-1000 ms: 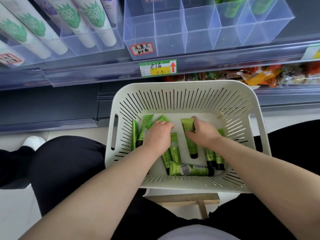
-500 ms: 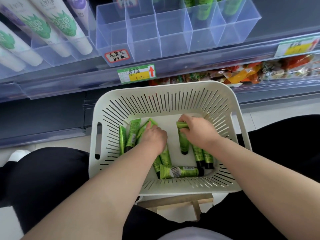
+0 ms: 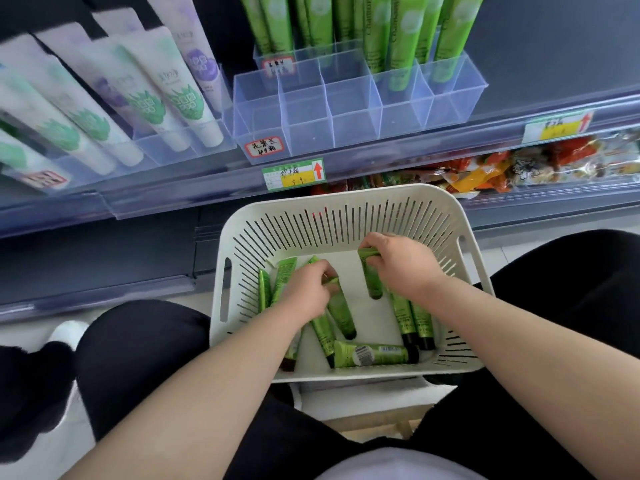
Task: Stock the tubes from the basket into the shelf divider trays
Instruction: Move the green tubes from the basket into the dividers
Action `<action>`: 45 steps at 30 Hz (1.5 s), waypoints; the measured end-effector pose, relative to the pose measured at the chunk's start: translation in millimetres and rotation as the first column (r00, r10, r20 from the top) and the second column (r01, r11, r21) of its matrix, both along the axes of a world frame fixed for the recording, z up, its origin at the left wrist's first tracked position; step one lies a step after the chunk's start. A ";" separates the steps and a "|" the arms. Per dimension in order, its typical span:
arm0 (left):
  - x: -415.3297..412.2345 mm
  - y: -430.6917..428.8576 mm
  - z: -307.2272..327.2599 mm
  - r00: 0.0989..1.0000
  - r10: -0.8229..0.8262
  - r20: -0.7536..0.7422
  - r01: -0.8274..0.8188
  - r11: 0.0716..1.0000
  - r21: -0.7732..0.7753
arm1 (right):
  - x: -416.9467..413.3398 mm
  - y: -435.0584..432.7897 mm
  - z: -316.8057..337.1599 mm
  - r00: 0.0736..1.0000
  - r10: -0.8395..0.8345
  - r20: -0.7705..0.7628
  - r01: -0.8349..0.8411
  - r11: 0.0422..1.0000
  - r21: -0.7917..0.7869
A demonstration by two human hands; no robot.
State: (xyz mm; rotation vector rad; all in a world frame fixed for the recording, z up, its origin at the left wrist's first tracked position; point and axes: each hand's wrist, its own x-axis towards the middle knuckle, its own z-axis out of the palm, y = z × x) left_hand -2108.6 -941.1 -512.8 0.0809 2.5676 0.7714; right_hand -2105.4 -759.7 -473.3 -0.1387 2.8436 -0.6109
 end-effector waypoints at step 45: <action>-204.8 76.2 259.4 0.713 0.101 -0.694 -0.098 0.994 0.043 | -109.1 48.8 229.7 0.702 -0.140 -0.698 0.060 0.989 -0.138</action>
